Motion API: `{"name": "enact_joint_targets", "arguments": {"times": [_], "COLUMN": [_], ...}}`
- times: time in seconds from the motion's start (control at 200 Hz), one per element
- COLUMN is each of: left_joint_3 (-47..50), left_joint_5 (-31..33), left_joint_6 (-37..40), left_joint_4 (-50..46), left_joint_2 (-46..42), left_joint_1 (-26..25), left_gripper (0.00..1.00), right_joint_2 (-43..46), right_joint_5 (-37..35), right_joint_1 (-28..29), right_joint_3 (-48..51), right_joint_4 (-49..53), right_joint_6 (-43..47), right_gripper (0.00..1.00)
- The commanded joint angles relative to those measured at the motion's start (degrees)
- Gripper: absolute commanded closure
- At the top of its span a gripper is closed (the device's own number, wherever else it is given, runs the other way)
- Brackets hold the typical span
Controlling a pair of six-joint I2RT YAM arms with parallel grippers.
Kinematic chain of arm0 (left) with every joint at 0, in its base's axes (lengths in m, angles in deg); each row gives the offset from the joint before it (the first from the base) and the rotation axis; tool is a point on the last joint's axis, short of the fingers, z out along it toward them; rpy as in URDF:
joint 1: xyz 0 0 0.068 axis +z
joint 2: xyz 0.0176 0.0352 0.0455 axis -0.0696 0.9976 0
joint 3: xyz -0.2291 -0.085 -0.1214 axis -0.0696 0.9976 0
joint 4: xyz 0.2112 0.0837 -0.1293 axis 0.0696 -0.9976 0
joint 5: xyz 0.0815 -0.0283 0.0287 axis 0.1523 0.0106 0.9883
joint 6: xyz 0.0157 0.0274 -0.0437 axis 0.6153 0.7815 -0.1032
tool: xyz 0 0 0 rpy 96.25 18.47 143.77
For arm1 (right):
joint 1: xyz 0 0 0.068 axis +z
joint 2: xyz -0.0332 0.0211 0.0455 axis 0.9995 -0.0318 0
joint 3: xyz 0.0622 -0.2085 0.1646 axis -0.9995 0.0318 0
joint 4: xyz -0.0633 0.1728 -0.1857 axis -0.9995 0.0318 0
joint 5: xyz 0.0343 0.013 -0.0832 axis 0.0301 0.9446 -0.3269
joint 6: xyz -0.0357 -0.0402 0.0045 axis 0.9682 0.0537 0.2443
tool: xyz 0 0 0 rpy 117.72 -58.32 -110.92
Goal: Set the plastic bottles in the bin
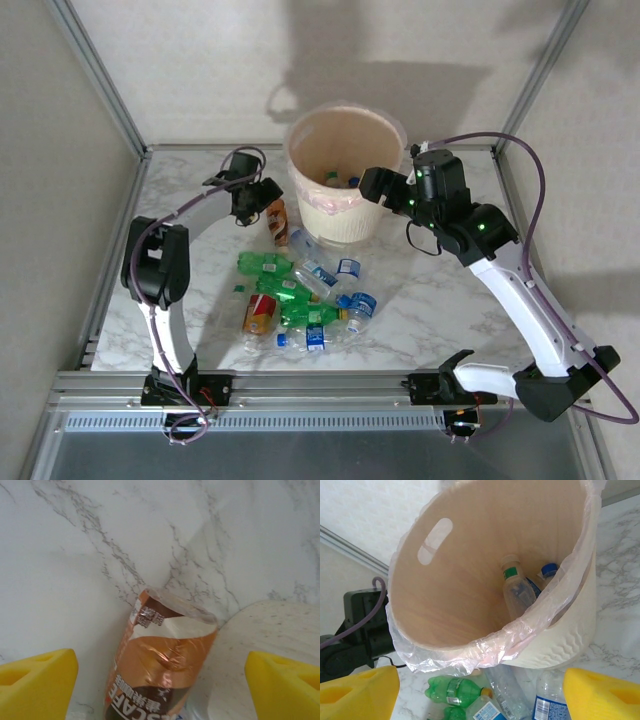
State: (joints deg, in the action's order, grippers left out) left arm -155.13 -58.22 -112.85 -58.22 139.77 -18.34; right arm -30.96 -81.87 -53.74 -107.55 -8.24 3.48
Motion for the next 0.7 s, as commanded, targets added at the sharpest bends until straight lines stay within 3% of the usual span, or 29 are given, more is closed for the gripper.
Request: {"name": "enact_joint_targets", "arguments": {"times": [0.0, 0.27, 0.696], "left_joint_3": [-3.4, -7.7, -14.9], "left_joint_5": [1.2, 1.1, 10.1], "left_joint_6": [1.6, 2.4, 4.3], "left_joint_4": [-3.8, -5.6, -15.4], "left_joint_2": [2.7, 7.4, 14.6], "left_joint_1": [-0.9, -1.6, -1.6], "left_gripper": [0.13, 0.11, 0.24], "right_joint_2": [0.0, -2.8, -3.9], "right_joint_5": [-1.5, -0.5, -0.5], "right_joint_1": [0.4, 0.4, 0.3], "right_joint_3": [-0.8, -1.7, -2.0], "right_joint_4": [-0.7, -1.2, -2.1], "right_joint_6": [0.2, 1.2, 2.1], "right_gripper": [0.15, 0.14, 0.13]}}
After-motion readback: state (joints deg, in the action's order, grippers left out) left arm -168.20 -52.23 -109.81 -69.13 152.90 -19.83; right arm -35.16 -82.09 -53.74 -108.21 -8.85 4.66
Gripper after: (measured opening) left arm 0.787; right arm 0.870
